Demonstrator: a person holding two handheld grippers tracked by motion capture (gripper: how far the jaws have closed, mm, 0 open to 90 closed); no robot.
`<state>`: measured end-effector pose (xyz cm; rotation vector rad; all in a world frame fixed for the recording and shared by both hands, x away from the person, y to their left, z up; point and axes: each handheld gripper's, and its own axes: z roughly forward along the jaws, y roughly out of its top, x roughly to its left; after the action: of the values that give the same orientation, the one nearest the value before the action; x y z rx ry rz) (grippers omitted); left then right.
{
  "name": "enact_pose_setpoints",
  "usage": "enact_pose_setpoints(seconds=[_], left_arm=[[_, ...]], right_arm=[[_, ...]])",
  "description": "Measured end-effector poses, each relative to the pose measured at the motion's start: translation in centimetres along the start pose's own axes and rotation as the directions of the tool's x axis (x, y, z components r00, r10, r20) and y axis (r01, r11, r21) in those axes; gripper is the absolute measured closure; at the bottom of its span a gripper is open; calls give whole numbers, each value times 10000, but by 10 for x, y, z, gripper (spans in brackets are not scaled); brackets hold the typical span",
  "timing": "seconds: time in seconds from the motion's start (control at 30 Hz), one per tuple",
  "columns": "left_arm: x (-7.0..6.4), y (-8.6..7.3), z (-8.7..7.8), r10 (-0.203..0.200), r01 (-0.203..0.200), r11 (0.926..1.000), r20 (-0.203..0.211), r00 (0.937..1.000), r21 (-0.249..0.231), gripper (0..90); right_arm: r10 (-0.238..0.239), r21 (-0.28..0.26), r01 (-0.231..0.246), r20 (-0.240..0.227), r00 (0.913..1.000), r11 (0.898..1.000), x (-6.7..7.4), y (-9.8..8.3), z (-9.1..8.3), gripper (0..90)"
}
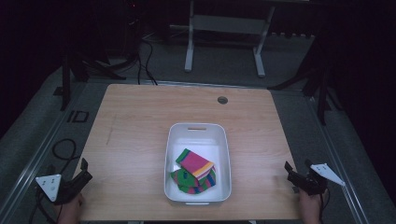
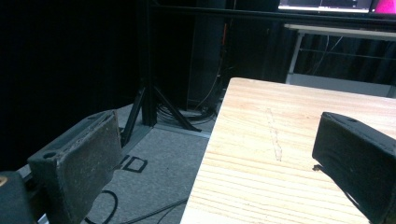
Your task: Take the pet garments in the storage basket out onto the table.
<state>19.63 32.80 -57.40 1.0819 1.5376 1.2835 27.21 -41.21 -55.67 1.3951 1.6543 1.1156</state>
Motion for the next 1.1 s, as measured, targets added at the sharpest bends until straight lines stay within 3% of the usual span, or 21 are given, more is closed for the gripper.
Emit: enact_pose_setpoints(seconds=[0.2, 0.27, 0.47, 0.57, 0.6, 0.67, 0.73, 0.83, 0.93, 1.03, 1.07, 1.1], left_arm=[[0, 0, 0, 0, 0, 10000, 23, 10000, 6, 19], [0, 0, 0, 10, -10, 10000, 27, 10000, 12, 19], [0, 0, 0, -26, 26, 10000, 47, 10000, 35, 19], [0, 0, 0, -9, 9, 10000, 49, 10000, 28, 19], [0, 0, 0, -14, 14, 10000, 64, 10000, 37, 19], [0, 0, 0, -36, 36, 10000, 44, 10000, 42, 19], [0, 0, 0, -27, 27, 10000, 44, 10000, 43, 19], [0, 0, 0, -13, 13, 10000, 48, 10000, 25, 19], [0, 0, 1, -11, 11, 10000, 33, 10000, 68, 19], [0, 0, 1, -34, 34, 10000, 25, 10000, 76, 19], [0, 0, 0, -46, 46, 10000, 25, 10000, 52, 19], [0, 0, 0, -32, 32, 10000, 22, 10000, 34, 19]], right_arm=[[33, 271, -29, -172, 9998, 9996, -1, 1, 2, 134], [-4, 258, 2, 91, 10000, 9997, 0, 1, 2, 134], [-318, 680, 310, 113, 9994, 9972, 3, 2, 6, 139], [-218, 964, 228, -121, 9997, 9951, 2, 3, 8, 138], [-266, 1284, 324, -465, 9986, 9912, 1, 3, 9, 136], [-296, 1535, 400, -693, 9972, 9873, 1, 3, 11, 136], [-410, 1819, 613, -1130, 9928, 9814, 1, 4, 12, 136], [-435, 2273, 929, -2133, 9760, 9694, -1, 4, 15, 136], [-669, 2440, 1329, -2609, 9630, 9606, -1, 4, 15, 136], [-681, 2499, 1418, -2819, 9570, 9578, -1, 5, 15, 136], [-727, 2838, 1729, -3313, 9407, 9432, -1, 5, 16, 136], [-748, 2874, 1756, -3300, 9410, 9416, 0, 5, 16, 136]])
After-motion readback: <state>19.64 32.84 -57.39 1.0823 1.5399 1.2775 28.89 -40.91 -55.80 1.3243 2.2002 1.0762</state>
